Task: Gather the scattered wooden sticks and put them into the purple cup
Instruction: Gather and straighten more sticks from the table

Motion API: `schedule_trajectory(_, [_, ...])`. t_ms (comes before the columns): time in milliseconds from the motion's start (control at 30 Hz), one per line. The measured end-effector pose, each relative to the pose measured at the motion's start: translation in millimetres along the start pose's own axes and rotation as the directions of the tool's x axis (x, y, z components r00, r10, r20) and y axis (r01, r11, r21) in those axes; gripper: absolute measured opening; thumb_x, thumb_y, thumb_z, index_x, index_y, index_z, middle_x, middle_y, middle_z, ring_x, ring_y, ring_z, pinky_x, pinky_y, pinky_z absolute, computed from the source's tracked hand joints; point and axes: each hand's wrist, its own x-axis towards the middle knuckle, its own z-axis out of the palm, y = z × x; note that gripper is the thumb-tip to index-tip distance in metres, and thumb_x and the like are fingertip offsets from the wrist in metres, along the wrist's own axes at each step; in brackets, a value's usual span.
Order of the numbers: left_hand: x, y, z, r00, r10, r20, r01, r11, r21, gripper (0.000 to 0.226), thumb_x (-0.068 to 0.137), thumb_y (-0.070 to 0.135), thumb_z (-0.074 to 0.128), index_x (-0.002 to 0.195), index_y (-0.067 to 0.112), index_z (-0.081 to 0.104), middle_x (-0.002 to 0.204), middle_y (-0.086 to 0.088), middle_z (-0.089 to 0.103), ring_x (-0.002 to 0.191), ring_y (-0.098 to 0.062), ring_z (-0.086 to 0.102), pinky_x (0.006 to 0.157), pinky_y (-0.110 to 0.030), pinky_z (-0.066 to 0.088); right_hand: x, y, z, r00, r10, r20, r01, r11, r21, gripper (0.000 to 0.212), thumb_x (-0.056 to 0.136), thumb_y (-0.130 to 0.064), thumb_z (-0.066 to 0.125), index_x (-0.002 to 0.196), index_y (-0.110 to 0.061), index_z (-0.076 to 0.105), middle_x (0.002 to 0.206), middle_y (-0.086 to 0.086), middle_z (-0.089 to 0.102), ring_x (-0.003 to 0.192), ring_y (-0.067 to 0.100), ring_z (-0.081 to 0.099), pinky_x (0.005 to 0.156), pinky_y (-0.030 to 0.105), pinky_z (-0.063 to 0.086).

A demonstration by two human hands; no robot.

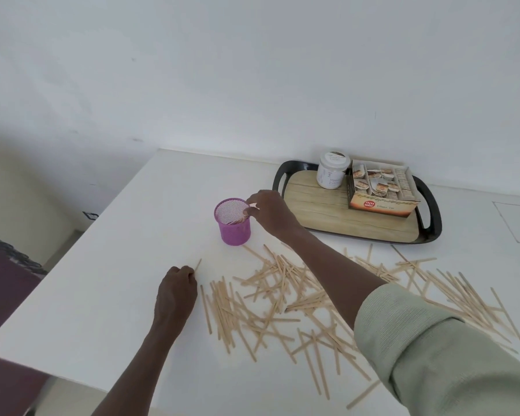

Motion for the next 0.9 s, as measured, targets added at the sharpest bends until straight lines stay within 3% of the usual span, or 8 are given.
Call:
schedule_trajectory(133, [-26.5, 11.9, 4.1, 0.995, -0.097, -0.025, 0.094, 0.989, -0.113, 0.022, 0.095, 0.005, 0.049, 0.080, 0.004, 0.065, 0.076, -0.011, 0.057, 0.066, -0.027, 0.056, 0.062, -0.036, 0.047, -20.0, 11.3, -14.6, 0.996, 0.011, -0.088, -0.009, 1.000, 0.028, 0.019, 0.094, -0.015, 0.064, 0.097, 0.001, 0.075, 0.094, 0.016, 0.074, 0.092, 0.029, 0.066, 0.083, 0.030, 0.046])
schedule_trajectory(267, [-52.0, 31.1, 11.5, 0.984, -0.176, -0.022, 0.166, 0.958, -0.236, 0.038, 0.098, 0.024, 0.054, 0.063, 0.009, 0.055, 0.069, -0.011, 0.053, 0.063, -0.025, 0.054, 0.059, -0.032, 0.038, -56.4, 34.6, -26.3, 0.989, 0.078, -0.128, -0.073, 0.997, 0.038, 0.030, 0.094, -0.013, 0.063, 0.070, 0.005, 0.067, 0.070, 0.014, 0.068, 0.071, 0.026, 0.061, 0.071, 0.029, 0.043])
schedule_trajectory(367, [-69.5, 51.4, 17.7, 0.975, -0.219, 0.034, 0.222, 0.958, -0.179, 0.046, 0.094, 0.045, 0.059, 0.089, 0.000, 0.067, 0.090, -0.022, 0.058, 0.090, -0.038, 0.059, 0.077, -0.041, 0.048, -87.5, 59.2, -33.8, 0.980, 0.158, -0.123, -0.158, 0.987, 0.014, 0.042, 0.094, -0.016, 0.061, 0.057, 0.000, 0.049, 0.058, 0.010, 0.055, 0.062, 0.025, 0.052, 0.068, 0.039, 0.048])
schedule_trajectory(467, [-85.7, 72.3, 24.6, 0.952, -0.299, 0.063, 0.303, 0.951, -0.064, 0.064, 0.086, 0.052, 0.067, 0.112, -0.006, 0.060, 0.110, -0.026, 0.051, 0.104, -0.044, 0.051, 0.093, -0.047, 0.043, -117.0, 83.2, -40.0, 0.967, 0.240, -0.088, -0.244, 0.969, -0.036, 0.041, 0.096, -0.024, 0.060, 0.070, 0.008, 0.063, 0.072, 0.018, 0.068, 0.075, 0.031, 0.064, 0.077, 0.040, 0.051])
schedule_trajectory(600, [-95.2, 92.2, 32.5, 0.962, -0.262, 0.076, 0.268, 0.960, -0.076, 0.048, 0.089, 0.030, 0.070, 0.114, -0.008, 0.058, 0.112, -0.030, 0.052, 0.105, -0.044, 0.051, 0.094, -0.044, 0.040, -154.8, 104.9, -43.2, 0.949, 0.304, 0.082, -0.278, 0.931, -0.238, 0.056, 0.091, -0.051, 0.062, 0.100, 0.004, 0.066, 0.106, 0.017, 0.066, 0.104, 0.029, 0.061, 0.093, 0.038, 0.049])
schedule_trajectory(700, [-92.4, 106.5, 36.3, 0.957, -0.279, 0.079, 0.288, 0.942, -0.170, 0.030, 0.092, 0.011, 0.062, 0.113, -0.010, 0.059, 0.113, -0.030, 0.058, 0.108, -0.045, 0.053, 0.088, -0.044, 0.043, -175.3, 113.3, -43.1, 0.908, 0.344, 0.241, -0.256, 0.908, -0.331, 0.069, 0.080, -0.065, 0.066, 0.103, 0.000, 0.059, 0.117, 0.015, 0.052, 0.109, 0.030, 0.054, 0.089, 0.039, 0.048])
schedule_trajectory(833, [-86.1, 122.4, 38.6, 0.938, -0.333, 0.092, 0.346, 0.908, -0.236, 0.008, 0.087, 0.002, 0.059, 0.087, -0.006, 0.061, 0.086, -0.023, 0.065, 0.086, -0.043, 0.062, 0.070, -0.039, 0.047, -193.3, 114.1, -35.6, 0.893, 0.287, 0.346, -0.161, 0.923, -0.351, 0.065, 0.079, -0.057, 0.072, 0.112, -0.004, 0.055, 0.129, 0.012, 0.043, 0.118, 0.029, 0.044, 0.095, 0.044, 0.049])
schedule_trajectory(900, [-83.5, 127.5, 40.9, 0.931, -0.351, 0.104, 0.366, 0.897, -0.247, 0.009, 0.087, 0.003, 0.060, 0.080, -0.002, 0.061, 0.080, -0.018, 0.065, 0.080, -0.038, 0.062, 0.067, -0.035, 0.044, -197.1, 112.3, -31.3, 0.906, 0.254, 0.340, -0.134, 0.931, -0.340, 0.065, 0.079, -0.053, 0.074, 0.117, -0.005, 0.054, 0.130, 0.011, 0.043, 0.121, 0.028, 0.042, 0.095, 0.044, 0.050])
